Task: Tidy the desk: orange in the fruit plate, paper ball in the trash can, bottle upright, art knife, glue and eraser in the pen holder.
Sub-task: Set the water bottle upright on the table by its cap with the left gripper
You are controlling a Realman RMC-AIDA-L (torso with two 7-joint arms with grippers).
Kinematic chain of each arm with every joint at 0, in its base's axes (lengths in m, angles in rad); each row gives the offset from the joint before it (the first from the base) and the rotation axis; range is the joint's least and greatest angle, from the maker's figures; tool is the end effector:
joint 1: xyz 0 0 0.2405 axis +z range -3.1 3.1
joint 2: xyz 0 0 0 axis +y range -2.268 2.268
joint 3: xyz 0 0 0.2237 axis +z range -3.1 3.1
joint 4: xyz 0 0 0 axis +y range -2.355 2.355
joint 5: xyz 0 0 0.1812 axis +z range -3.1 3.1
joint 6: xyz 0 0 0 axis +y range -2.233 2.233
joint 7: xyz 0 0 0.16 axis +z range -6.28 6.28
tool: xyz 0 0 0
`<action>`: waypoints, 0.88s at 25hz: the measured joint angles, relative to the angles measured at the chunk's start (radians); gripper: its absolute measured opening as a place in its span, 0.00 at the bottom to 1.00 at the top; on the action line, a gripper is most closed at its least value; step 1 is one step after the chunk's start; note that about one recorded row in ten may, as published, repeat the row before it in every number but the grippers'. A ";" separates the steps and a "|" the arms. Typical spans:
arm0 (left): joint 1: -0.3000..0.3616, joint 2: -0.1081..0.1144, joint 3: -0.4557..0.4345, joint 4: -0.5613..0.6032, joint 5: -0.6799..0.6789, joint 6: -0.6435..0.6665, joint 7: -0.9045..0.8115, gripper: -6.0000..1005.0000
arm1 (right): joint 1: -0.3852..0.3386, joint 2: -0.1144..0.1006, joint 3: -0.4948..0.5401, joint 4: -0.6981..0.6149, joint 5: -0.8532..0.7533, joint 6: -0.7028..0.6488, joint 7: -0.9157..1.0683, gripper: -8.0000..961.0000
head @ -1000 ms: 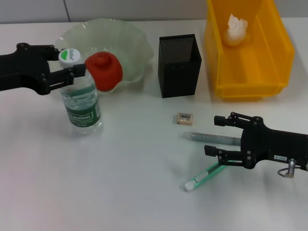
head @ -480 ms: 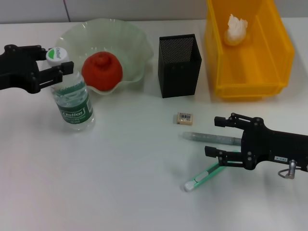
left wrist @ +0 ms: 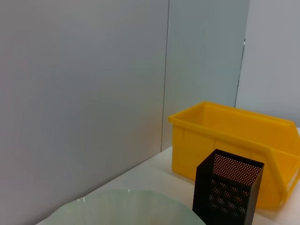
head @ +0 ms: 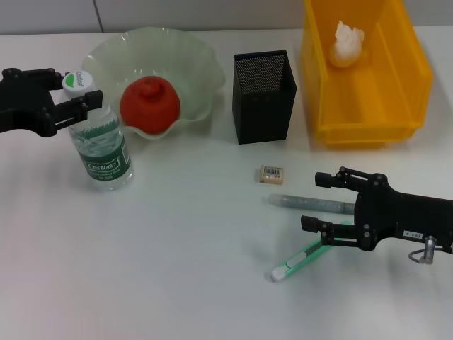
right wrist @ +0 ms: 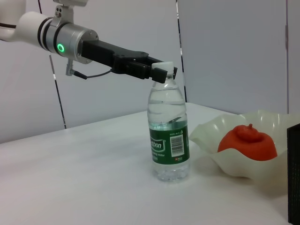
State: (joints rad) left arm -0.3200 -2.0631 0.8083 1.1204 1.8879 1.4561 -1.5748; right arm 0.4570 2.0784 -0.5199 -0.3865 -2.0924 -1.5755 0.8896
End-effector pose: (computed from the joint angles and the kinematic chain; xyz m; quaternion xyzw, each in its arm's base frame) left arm -0.2283 0.3060 0.0726 -0.9210 -0.1996 -0.1895 0.2756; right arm 0.2460 0.2519 -0.0287 -0.9431 0.1381 0.2609 0.1531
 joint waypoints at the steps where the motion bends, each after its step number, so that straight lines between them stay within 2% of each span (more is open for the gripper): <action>1: -0.003 0.000 0.000 -0.003 0.000 0.000 0.005 0.45 | 0.000 0.000 0.000 0.000 0.000 0.000 0.000 0.85; 22: -0.010 0.000 0.000 -0.023 -0.002 -0.015 0.016 0.47 | 0.000 0.000 0.000 0.000 0.000 0.002 0.002 0.85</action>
State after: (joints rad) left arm -0.3296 -2.0627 0.8083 1.0978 1.8863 1.4416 -1.5585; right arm 0.4571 2.0785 -0.5200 -0.3866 -2.0923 -1.5739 0.8916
